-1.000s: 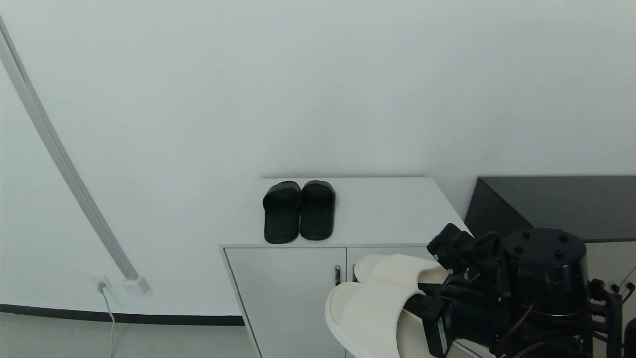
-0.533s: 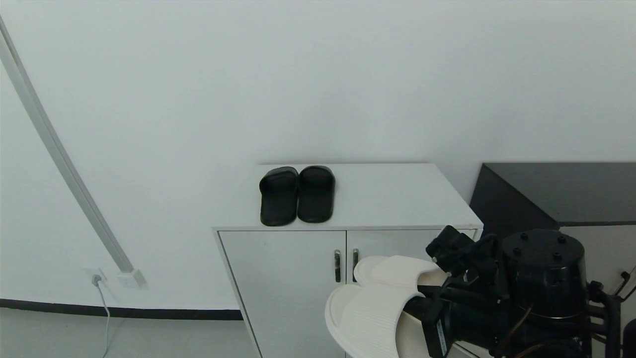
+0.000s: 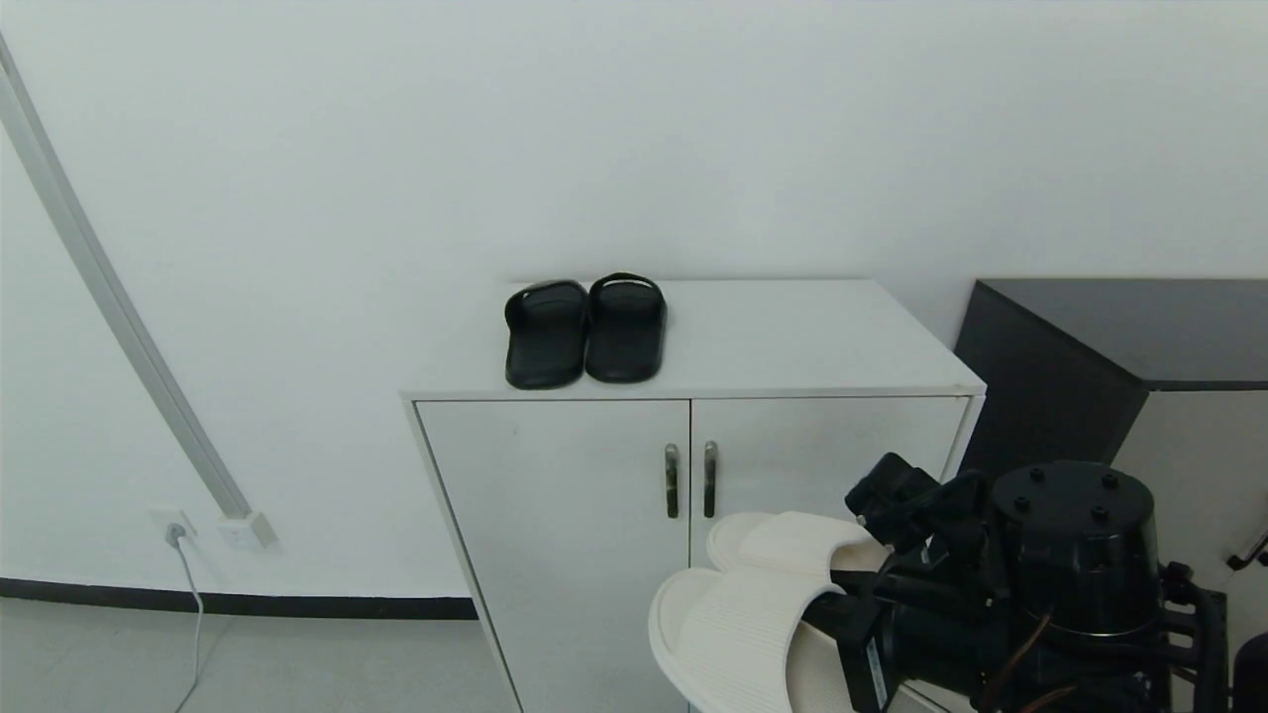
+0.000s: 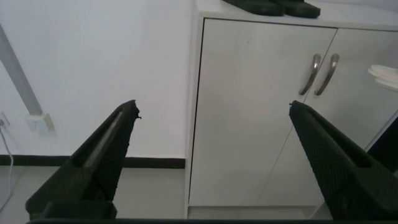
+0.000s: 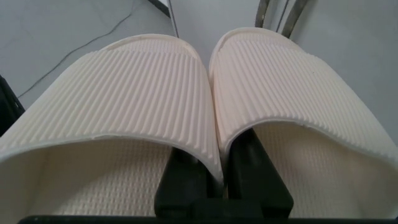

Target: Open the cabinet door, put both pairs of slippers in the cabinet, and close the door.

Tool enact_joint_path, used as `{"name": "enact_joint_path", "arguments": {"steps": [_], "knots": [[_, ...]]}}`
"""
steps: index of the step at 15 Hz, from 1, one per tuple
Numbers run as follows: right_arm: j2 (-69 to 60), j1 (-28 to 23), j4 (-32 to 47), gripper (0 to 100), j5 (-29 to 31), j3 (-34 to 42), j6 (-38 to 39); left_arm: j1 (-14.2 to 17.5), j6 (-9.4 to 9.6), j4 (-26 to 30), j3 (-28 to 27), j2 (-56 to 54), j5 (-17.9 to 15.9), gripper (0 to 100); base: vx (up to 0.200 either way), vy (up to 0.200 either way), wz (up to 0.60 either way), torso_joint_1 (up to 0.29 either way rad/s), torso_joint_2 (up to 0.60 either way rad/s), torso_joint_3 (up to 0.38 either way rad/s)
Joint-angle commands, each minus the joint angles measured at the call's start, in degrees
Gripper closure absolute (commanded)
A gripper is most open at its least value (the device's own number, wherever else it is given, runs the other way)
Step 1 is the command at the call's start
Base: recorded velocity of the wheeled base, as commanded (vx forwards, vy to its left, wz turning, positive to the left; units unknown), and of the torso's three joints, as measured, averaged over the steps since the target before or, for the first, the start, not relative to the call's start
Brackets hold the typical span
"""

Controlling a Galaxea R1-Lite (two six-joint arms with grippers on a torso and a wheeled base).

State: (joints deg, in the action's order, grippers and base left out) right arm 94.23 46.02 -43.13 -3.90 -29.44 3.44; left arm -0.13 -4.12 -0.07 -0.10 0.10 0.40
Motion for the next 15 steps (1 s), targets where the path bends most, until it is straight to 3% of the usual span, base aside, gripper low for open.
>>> {"name": "enact_joint_path", "arguments": {"steps": [1,15], "knots": [[0.2,0.0,0.0,100,-0.1,0.2,0.0,0.0,-0.01,0.0,0.0,0.1,0.0,0,0.0,0.0,0.0,-0.183,0.5,0.305],[0.2,0.2,-0.2,100,-0.3,1.5,-0.1,0.0,0.17,0.1,0.0,0.5,-0.1,0,0.0,0.0,0.0,-0.139,0.48,0.336]]}}
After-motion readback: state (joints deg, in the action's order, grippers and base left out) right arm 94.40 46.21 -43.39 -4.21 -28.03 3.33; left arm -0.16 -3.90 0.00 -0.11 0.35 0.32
